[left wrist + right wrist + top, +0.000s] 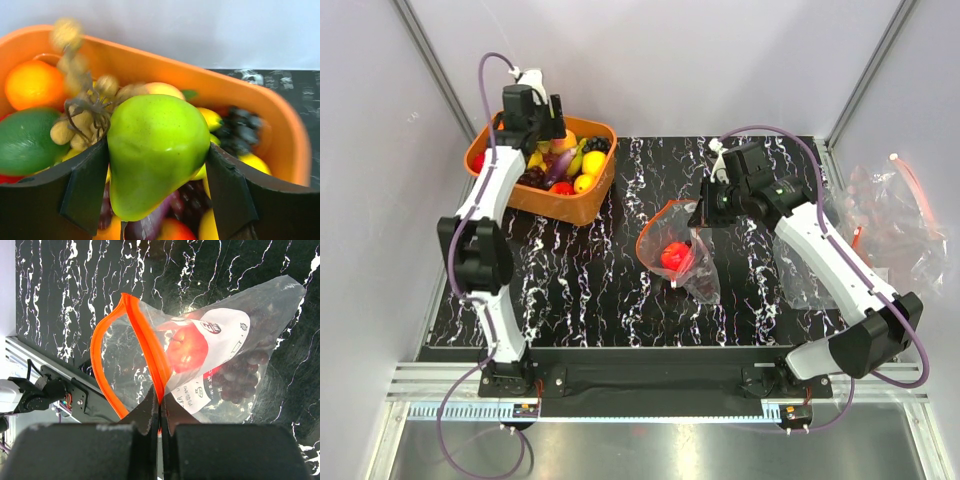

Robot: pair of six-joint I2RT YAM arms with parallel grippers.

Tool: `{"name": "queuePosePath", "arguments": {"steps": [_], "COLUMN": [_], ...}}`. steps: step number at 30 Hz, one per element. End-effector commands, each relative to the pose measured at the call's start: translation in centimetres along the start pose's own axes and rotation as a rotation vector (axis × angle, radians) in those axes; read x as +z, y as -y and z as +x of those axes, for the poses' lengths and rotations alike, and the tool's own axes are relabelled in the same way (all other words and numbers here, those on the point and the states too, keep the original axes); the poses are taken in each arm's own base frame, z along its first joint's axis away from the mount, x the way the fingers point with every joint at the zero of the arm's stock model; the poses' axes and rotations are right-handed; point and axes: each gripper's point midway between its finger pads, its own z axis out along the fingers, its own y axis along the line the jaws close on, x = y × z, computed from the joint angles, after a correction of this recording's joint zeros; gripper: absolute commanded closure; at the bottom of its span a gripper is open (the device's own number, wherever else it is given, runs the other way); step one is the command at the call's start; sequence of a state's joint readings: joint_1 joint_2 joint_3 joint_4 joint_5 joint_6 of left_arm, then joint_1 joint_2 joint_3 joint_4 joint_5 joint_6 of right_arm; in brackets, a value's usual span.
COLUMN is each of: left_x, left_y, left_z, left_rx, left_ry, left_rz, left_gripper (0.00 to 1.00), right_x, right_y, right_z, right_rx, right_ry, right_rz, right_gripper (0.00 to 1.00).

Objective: Place the food in the zip-top bag and seal the zipper
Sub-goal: Adjust the fake fruit in the bin.

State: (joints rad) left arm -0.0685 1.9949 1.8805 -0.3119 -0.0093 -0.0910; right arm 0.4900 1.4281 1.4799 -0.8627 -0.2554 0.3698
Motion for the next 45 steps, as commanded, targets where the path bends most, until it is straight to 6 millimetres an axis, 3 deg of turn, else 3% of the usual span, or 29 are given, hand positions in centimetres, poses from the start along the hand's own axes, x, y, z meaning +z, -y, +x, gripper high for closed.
{"name": "queuePosePath", "arguments": {"steps": [1, 7, 13, 18, 24, 27, 34, 39, 40, 41, 45], "left_x": [-5.4, -8.5, -9.3, -8.9, -7.5, -6.3, -5.2, -5.6, -5.7, -5.8, -5.8], "left_y": [2.2, 4.2, 4.1, 4.9, 6.6, 6.9, 6.3, 6.7, 6.8, 6.9, 7.0], "left_z": [-4.5, -2.3, -0.7, 1.0, 4.4, 6.0, 7.4, 7.0, 7.1, 7.2, 7.3], "left_rx": [-0.048, -0.167, -0.169, -0.176, -0.218, -0.234, -0.221, -0.218, -0.215, -0.212, -0.197], "left_ry": [0.067, -0.070, -0.107, -0.165, -0.235, -0.290, -0.329, -0.318, -0.318, -0.325, -0.335], "left_rz": [0.112, 0.196, 0.195, 0.242, 0.344, 0.360, 0.332, 0.351, 0.356, 0.360, 0.352], "left_gripper": [0.58, 0.55, 0.53, 0.50, 0.46, 0.38, 0.23, 0.17, 0.03, 0.01, 0.01], "right_x": [-0.8, -0.9, -1.0, -0.9, -1.0, -1.1, -1.5, -1.7, -1.7, -1.8, -2.0], "right_y": [-1.0, -1.1, -1.2, -1.1, -1.2, -1.3, -1.4, -1.3, -1.4, -1.4, -1.4], "right_z": [-0.6, -0.3, 0.7, 1.3, 1.5, 1.4, 1.6, 1.6, 1.6, 1.6, 1.5], "right_rx": [-0.027, -0.016, 0.002, 0.010, 0.018, 0.022, 0.027, 0.030, 0.029, 0.031, 0.032], "right_ry": [0.044, 0.043, 0.035, 0.030, 0.033, 0.036, 0.041, 0.041, 0.039, 0.042, 0.046], "right_rz": [-0.042, -0.054, -0.076, -0.082, -0.091, -0.094, -0.095, -0.092, -0.092, -0.093, -0.093], "right_gripper": [1.00, 1.00, 1.00, 1.00, 1.00, 1.00, 1.00, 1.00, 1.00, 1.00, 1.00]}}
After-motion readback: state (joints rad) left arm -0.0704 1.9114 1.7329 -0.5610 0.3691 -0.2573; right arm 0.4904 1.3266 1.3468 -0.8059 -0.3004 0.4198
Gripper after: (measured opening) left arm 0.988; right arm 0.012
